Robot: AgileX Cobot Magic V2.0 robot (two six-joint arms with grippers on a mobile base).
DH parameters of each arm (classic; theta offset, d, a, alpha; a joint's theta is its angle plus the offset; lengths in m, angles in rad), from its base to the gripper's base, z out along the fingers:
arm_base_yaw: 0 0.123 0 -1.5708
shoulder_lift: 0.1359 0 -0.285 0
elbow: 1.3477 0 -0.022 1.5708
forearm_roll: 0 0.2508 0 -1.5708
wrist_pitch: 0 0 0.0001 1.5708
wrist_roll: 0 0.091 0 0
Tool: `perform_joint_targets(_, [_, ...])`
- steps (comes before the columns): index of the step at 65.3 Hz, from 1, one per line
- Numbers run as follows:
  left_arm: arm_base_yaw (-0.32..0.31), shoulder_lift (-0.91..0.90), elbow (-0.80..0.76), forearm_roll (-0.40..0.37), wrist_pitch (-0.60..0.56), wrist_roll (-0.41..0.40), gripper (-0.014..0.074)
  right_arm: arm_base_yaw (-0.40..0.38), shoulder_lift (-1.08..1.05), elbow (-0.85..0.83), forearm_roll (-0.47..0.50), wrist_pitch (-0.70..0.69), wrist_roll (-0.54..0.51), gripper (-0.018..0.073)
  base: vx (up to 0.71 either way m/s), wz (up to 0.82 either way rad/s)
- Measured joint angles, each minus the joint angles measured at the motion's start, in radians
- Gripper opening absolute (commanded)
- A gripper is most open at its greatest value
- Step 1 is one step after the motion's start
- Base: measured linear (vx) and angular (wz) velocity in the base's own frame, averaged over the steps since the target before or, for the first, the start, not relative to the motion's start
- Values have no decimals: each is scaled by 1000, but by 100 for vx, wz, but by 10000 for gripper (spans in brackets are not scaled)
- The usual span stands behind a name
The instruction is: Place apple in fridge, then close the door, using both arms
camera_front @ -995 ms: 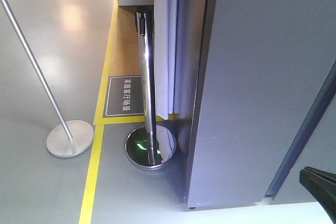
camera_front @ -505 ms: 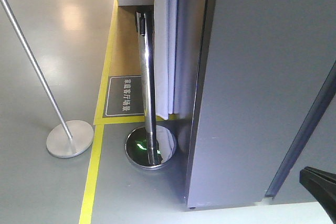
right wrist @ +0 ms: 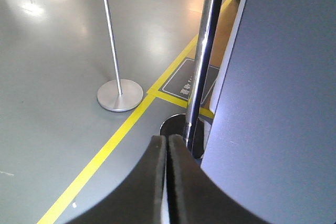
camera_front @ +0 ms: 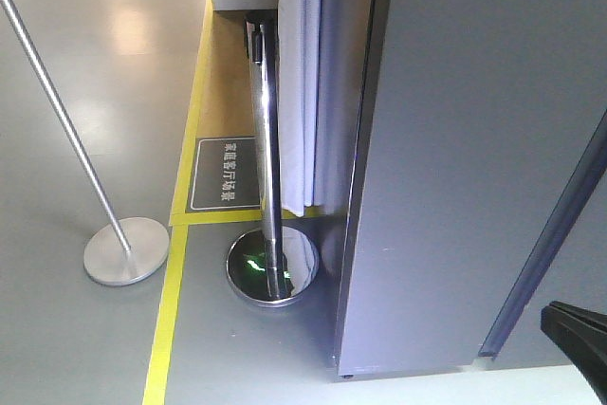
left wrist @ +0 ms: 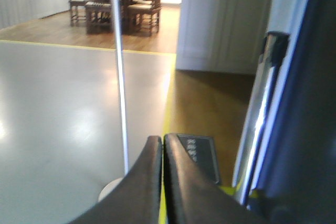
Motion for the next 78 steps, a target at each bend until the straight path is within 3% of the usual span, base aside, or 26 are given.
perform_joint_targets(14, [-18, 0, 0, -16, -32, 41, -8, 0, 0, 0, 0, 0, 0, -3, 0, 0])
perform_joint_targets(32, [-52, -40, 0, -138, 82, 224, -8, 0, 0, 0, 0, 0, 0, -3, 0, 0])
perform_joint_targets(78, [-56, -101, 0, -148, 125, 237, -8, 0, 0, 0, 0, 9, 0, -3, 0, 0])
